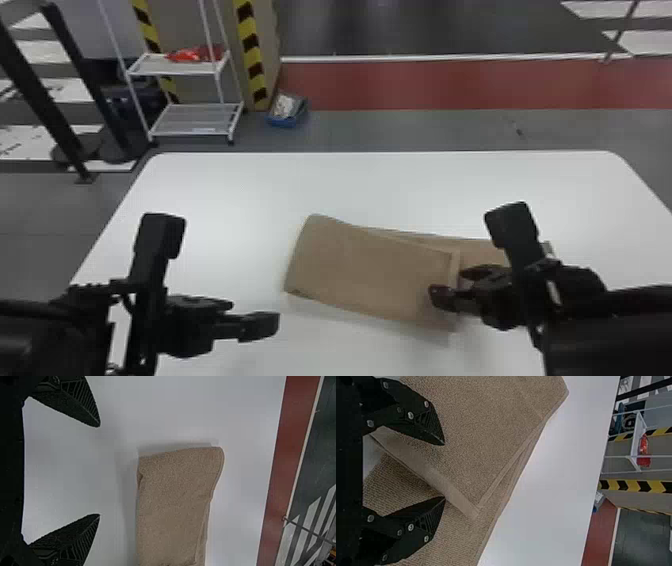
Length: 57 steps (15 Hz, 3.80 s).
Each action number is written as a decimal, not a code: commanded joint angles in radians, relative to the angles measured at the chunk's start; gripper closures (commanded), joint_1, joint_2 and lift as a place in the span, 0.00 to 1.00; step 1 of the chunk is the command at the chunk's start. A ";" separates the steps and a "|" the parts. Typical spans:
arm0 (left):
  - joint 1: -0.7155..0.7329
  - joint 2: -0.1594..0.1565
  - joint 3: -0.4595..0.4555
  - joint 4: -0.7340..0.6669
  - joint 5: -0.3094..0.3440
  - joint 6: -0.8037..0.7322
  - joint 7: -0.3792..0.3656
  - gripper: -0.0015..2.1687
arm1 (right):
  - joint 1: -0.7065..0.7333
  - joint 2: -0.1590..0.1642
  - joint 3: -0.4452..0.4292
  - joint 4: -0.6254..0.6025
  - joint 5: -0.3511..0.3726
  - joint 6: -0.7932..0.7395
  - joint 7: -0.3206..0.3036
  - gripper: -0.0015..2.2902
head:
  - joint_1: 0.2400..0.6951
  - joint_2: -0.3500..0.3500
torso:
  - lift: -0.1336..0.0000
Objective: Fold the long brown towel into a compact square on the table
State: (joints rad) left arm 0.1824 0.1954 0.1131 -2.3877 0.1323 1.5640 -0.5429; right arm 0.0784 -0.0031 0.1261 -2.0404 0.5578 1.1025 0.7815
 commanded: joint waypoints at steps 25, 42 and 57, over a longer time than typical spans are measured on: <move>-0.006 0.007 0.005 0.021 0.027 0.007 -0.005 0.04 | -0.039 0.004 0.021 0.065 0.059 -0.002 0.010 0.31 | 1.00 0.57 | 0.07; 0.037 0.007 0.030 -0.013 0.038 0.007 -0.009 0.04 | -0.029 0.004 0.020 0.025 -0.001 -0.023 -0.030 0.49 | 1.00 0.58 | 0.07; 0.058 -0.005 0.074 -0.034 0.070 0.007 -0.009 0.04 | -0.034 0.004 -0.195 -0.107 -0.196 0.035 -0.024 0.49 | 1.00 0.54 | 0.07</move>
State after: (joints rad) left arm 0.2405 0.1930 0.1903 -2.4218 0.2015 1.5640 -0.5522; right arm 0.0367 -0.0030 -0.0577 -2.1716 0.3588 1.1438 0.7592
